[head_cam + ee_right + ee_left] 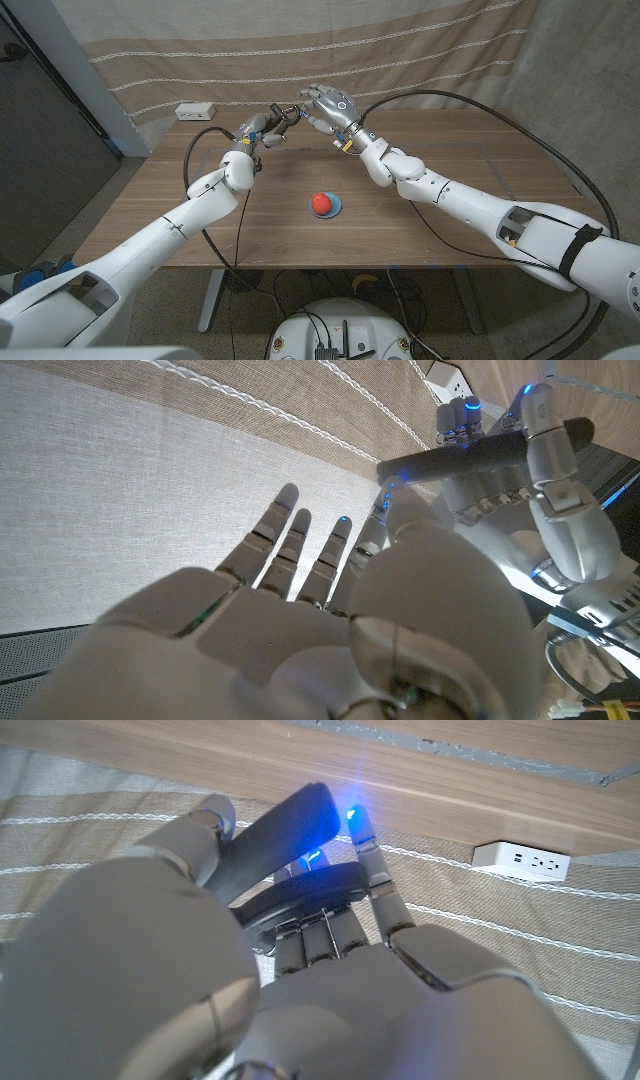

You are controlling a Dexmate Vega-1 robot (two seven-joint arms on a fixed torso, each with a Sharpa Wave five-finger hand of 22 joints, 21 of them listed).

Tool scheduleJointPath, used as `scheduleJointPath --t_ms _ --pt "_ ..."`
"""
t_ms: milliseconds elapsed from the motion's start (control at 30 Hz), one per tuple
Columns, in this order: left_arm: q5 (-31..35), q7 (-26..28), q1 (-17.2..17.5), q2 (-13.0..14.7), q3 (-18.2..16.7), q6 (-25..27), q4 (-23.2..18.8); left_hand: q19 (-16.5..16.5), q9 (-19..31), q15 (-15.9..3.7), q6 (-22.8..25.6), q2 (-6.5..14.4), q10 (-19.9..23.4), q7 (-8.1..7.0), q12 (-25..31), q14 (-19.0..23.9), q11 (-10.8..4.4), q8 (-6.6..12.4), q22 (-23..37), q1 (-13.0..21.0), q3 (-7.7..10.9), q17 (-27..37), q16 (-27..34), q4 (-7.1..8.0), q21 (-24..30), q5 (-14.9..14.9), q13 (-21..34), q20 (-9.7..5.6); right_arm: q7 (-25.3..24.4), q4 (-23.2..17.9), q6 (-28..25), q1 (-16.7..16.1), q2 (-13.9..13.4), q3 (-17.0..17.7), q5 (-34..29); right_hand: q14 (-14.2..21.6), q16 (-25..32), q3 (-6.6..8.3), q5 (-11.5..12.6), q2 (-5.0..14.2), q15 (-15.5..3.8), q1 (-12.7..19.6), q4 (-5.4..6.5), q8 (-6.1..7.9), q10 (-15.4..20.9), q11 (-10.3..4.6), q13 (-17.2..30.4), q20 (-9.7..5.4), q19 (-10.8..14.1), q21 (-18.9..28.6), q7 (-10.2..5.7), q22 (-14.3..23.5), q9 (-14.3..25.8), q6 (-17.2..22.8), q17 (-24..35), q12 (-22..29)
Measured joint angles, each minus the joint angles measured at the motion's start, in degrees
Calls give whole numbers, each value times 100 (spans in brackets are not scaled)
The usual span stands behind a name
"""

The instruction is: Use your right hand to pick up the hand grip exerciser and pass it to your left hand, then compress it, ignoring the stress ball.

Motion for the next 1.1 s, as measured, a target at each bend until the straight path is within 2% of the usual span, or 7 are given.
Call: scheduleJointPath --t_ms 200,433,767,867,933,1000,1100 --pt "-112 169 65 -74 -97 -274 125 140 3 32 58 0 83 4 0 131 -17 -1 -27 0 47 39 84 -47 163 11 21 79 -109 81 139 6 -13 38 168 0 -146 187 195 85 0 -390 107 -508 -384 200 36 53 -129 0 243 0 -78 -1177 -18 -29" --pt "-328 374 136 -177 -221 -907 348 347 98 98 360 0 559 -72 123 349 -7 59 36 -1 47 179 387 -47 480 57 106 86 -453 386 370 7 107 160 509 37 -146 167 239 97 -12 -687 218 -531 -411 230 61 53 -128 0 344 0 -77 -1219 35 -6" --pt "-675 453 207 -275 -356 -1600 543 521 1099 99 902 -424 1410 -160 1172 775 -36 925 813 424 -52 1839 1561 52 1552 71 1521 32 -769 796 647 6 261 281 822 207 -108 185 283 142 -20 -853 280 -443 -222 248 61 75 -106 0 394 0 -97 -958 62 86" --pt "-792 454 248 -329 -438 -1792 642 527 1917 112 928 -585 1399 -173 1925 956 -38 1499 1075 584 -159 2818 1982 159 1894 22 2664 27 -997 890 814 23 293 288 965 236 -108 200 328 157 -31 -868 265 -418 -171 240 61 75 -106 0 384 0 -104 -887 88 86" --pt "-905 434 272 -359 -493 -1953 698 1068 2542 -104 984 -658 1257 -116 2391 1577 2 1942 1261 658 -237 3498 2283 237 2165 0 3421 -613 -1084 937 875 35 309 291 1010 267 -108 222 328 165 0 -876 253 -418 -161 249 68 75 -106 0 397 0 -104 -874 88 86" --pt "-992 399 289 -376 -529 -2070 732 1270 3073 -332 999 -712 1199 -98 2718 1773 3 2292 1448 711 -303 3972 2494 247 2440 0 3975 -1008 -1149 979 916 45 322 291 1039 267 -108 255 329 164 1 -876 257 -378 -142 229 86 75 -106 0 398 0 -104 -799 88 86" --pt "-1118 345 307 -390 -567 -2216 769 1306 3619 -525 994 -736 1169 -102 2955 1952 -29 2626 1707 735 -425 4423 2739 166 2788 0 4360 -1085 -1208 1030 957 61 335 291 1064 267 -108 256 371 163 1 -877 257 -357 -142 229 88 75 -106 0 394 0 -104 -754 88 86"
